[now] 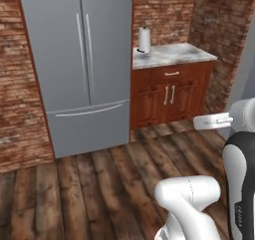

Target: Retrieve the fish from the fridge and place it on the saucepan with marinade on the stove.

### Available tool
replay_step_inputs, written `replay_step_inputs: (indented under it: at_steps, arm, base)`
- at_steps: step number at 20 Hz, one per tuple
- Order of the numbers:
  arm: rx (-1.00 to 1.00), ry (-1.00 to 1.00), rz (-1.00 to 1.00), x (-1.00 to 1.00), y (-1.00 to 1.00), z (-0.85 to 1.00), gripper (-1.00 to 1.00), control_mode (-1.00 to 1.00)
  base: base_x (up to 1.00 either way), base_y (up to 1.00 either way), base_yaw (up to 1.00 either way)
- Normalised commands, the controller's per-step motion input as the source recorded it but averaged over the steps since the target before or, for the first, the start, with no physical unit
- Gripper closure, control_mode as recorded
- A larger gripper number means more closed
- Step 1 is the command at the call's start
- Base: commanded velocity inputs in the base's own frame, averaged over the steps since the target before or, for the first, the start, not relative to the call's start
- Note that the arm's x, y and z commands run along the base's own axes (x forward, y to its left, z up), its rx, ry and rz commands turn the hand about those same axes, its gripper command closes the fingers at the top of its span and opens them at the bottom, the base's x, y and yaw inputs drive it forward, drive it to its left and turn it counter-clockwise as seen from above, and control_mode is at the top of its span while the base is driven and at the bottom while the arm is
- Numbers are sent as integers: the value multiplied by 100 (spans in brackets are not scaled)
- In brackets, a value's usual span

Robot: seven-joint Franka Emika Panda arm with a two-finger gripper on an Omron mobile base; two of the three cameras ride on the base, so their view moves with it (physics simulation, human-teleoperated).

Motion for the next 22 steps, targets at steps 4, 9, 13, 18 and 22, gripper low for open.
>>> replay_step_inputs:
  at_steps: [4,9,13,18,22]
  arm:
    - [0,0,0,0,0,0,-100,100]
    - [0,0,0,0,0,0,-100,100]
    - [0,0,0,0,0,0,-100,100]
    - [0,0,0,0,0,0,-100,100]
    - [0,0,0,0,0,0,-100,100]
  base:
    - [66,49,7]
    - [25,59,12]
    - [26,59,11]
    - [30,41,8]
    - [31,22,11]
